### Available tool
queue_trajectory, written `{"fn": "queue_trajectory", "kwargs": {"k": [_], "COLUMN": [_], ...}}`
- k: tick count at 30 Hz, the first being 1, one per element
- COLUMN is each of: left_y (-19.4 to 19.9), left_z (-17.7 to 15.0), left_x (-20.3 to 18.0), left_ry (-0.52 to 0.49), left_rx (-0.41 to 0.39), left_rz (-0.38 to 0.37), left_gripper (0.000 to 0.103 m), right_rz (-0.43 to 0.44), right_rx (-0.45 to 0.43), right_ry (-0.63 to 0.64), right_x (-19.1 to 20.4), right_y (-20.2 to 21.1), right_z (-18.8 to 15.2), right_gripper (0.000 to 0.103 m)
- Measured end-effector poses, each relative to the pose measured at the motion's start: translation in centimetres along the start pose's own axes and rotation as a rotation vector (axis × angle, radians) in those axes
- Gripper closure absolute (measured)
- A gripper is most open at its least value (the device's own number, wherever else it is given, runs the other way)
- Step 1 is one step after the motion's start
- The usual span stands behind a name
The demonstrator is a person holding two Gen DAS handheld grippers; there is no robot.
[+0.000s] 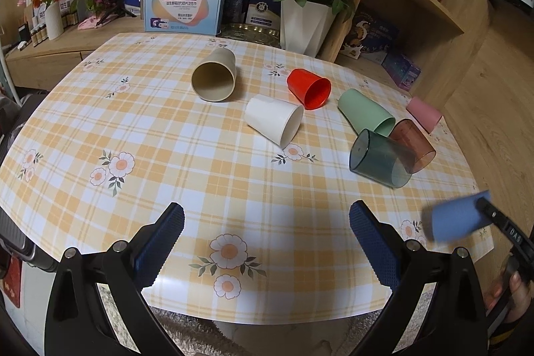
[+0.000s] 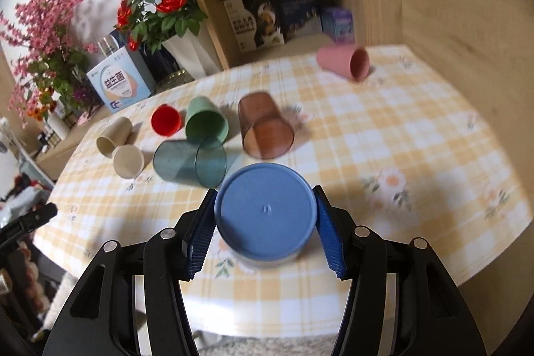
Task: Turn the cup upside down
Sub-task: 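Rotate the blue cup upside down with the right gripper and set it on the table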
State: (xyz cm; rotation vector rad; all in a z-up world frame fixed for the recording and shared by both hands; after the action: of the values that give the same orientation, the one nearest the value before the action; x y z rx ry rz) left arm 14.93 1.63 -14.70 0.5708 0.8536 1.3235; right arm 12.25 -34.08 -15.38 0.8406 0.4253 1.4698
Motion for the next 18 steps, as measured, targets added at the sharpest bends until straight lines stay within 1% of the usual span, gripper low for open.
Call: {"fn": "queue_trajectory", "kwargs": {"k": [3, 5, 7, 9, 13, 16, 18], "left_y": [0.0, 0.0, -0.1, -0.2, -0.6, -0.5, -0.5], "left_z": [-0.1, 0.0, -0.1, -0.1, -0.2, -0.3, -0.2], "left_x": [0.1, 0.2, 0.3, 0.6, 0.5, 0.4, 0.5], "left_ry": [0.002, 0.003, 0.004, 0.009, 0.004, -0.002, 0.003], "left_rx": [0.001, 0.001, 0.003, 0.006, 0.018, 0.015, 0.011], "left_rz": [0.005, 0.007, 0.009, 0.012, 0.007, 0.005, 0.007], "left_gripper": [0.006, 0.006, 0.006, 0.006, 0.006, 0.006, 0.006], "right_rz": [-0.030, -0.051, -0.054, -0.060, -0.050, -0.051, -0.062], "right_rx": [-0.015, 0.001, 0.023, 0.054, 0.116, 0.135, 0.132], "right_ry": [0.025, 0.050, 0.067, 0.077, 0.029, 0.046, 0.071], "right_x": [0.1, 0.4, 0.8, 1.0, 0.6, 1.2, 1.8], "right_y": [-0.2, -0.7, -1.1, -1.6, -3.1, -3.8, -4.1], "right_z": [1.4, 2.3, 2.5, 2.2, 1.4, 0.9, 0.7], "right_gripper": [0.049, 0.049, 0.049, 0.049, 0.049, 0.049, 0.049]}}
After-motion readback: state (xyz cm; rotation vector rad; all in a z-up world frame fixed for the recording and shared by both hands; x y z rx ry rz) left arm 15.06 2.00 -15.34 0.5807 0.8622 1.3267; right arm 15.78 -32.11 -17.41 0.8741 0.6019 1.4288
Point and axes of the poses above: each gripper's, at about its wrist camera, not at the fingertips, and y roughly against the way its jaws point, x to its left, z to its top, the point moved 6 cm from there along -y, roughly the way its jaws point, and after that the axes turned 4 degrees about x, right-handed, at the moved point
